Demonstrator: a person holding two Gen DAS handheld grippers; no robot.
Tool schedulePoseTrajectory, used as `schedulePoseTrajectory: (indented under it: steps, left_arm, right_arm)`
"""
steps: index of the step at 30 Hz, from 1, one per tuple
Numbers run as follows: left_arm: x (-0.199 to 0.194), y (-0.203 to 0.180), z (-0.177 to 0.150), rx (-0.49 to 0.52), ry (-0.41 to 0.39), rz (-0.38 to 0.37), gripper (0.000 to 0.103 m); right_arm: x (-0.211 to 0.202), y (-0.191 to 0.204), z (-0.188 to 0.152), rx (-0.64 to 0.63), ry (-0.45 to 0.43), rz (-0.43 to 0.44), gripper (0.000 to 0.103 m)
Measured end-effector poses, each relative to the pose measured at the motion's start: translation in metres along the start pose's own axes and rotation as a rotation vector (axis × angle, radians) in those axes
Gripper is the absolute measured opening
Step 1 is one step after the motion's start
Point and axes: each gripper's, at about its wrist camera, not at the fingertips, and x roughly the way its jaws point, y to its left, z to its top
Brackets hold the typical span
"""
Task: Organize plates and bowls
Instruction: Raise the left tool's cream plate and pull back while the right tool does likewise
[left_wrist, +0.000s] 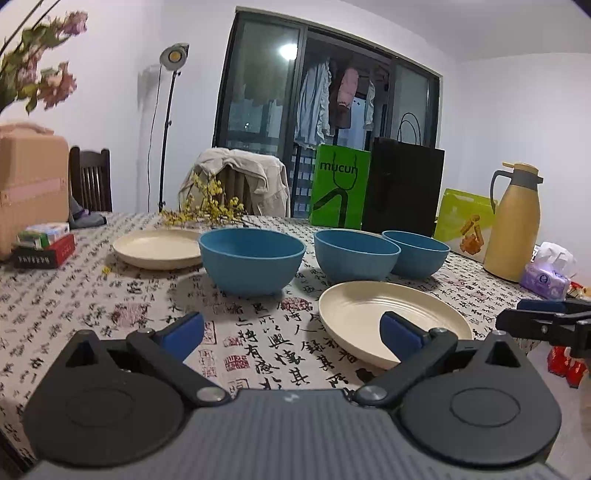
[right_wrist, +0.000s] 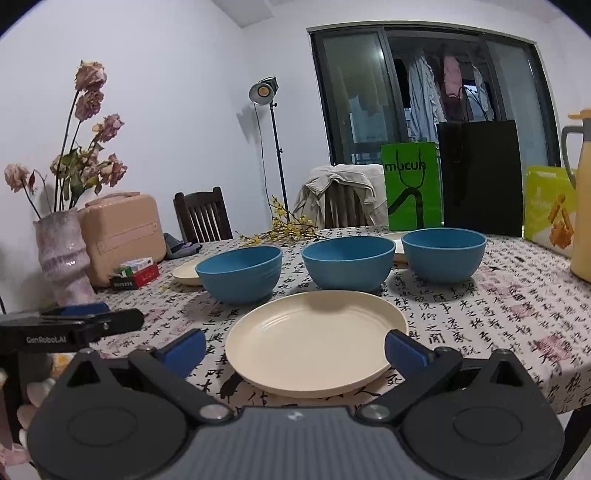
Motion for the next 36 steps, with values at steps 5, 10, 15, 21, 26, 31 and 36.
schedulePoseTrajectory:
  steps: [5, 10, 15, 21, 26, 31, 36]
  left_arm:
    - [0.008, 0.008, 0.002, -0.038, -0.001, 0.022, 0.103]
    - [0.015, 0.016, 0.006, -0.052, 0.001, 0.022, 0.103]
    - [0.022, 0.023, 0.014, -0.062, -0.007, 0.033, 0.103]
    - [0.028, 0.033, 0.023, -0.072, -0.023, 0.038, 0.103]
    - [0.032, 0.047, 0.027, -0.102, -0.045, 0.066, 0.103]
    - [0.037, 0.061, 0.034, -0.123, -0.06, 0.083, 0.103]
    - [0.043, 0.073, 0.041, -0.139, -0.069, 0.094, 0.103]
  right_arm:
    - [0.003, -0.006, -0.002, 0.03, 0.001, 0.016, 0.103]
    - [0.008, -0.011, -0.002, 0.041, 0.004, -0.003, 0.103]
    - [0.015, -0.016, 0.002, 0.045, 0.019, -0.018, 0.103]
    - [0.022, -0.019, 0.009, 0.048, 0.021, -0.018, 0.103]
    - [0.034, -0.018, 0.017, 0.058, 0.032, -0.009, 0.103]
    - [0.046, -0.016, 0.026, 0.05, 0.038, -0.009, 0.103]
    - [0.062, -0.015, 0.037, 0.057, 0.045, 0.012, 0.103]
